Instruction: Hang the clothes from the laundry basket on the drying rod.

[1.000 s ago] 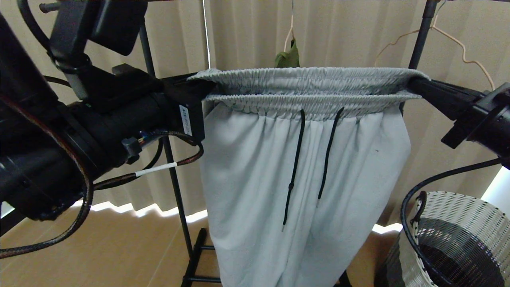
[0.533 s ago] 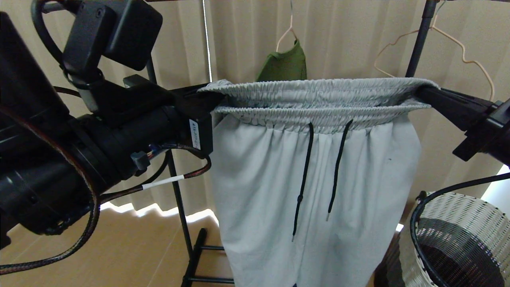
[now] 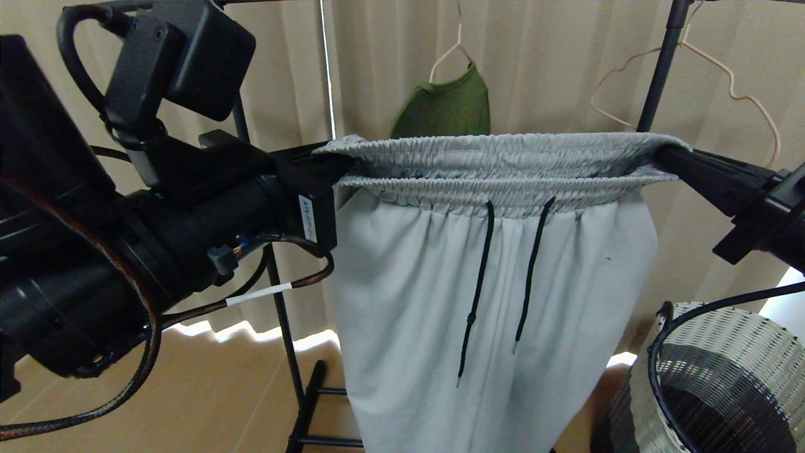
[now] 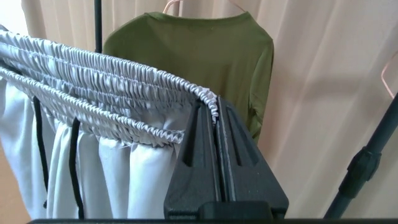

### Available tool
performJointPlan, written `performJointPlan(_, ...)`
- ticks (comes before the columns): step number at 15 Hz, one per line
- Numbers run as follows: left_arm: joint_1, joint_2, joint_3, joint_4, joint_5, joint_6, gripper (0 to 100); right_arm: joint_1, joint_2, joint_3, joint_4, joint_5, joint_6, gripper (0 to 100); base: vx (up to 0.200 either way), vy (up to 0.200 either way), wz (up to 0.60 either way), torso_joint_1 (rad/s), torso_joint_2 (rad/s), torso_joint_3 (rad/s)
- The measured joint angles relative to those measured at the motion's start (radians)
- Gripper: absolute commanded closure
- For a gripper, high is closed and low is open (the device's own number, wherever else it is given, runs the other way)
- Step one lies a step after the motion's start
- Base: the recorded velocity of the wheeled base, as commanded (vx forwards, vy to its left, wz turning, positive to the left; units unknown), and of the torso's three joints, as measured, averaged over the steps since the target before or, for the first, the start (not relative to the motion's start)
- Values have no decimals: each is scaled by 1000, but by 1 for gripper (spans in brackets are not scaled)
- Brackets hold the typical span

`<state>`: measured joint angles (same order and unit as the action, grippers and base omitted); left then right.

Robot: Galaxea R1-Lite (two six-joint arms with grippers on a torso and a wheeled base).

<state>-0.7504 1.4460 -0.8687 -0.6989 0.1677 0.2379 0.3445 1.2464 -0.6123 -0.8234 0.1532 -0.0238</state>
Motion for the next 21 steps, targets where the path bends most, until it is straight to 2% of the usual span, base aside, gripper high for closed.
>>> performJointPlan(6,6,0,4,1,0,0,100,1,-9,9,3,0,-1,100,0,0,0,0,0,0)
performJointPlan(7,8,0,4,1,2,0,100,1,-12,12,4,0,-1,0,0,0,0,0,0,0)
performJointPlan(11,26,0,5,1,9,1,100,0,-18,23,0,0,1,0,0,0,0,0,0,0)
performJointPlan(18,84,25,16,2,169,3,100,2,-60,69,0,12,12,0,0,0,0,0,0,0)
performJointPlan(21,105,46,13,2,188,-3,100,2,-71,84,2,8,4,0,0,0,0,0,0,0)
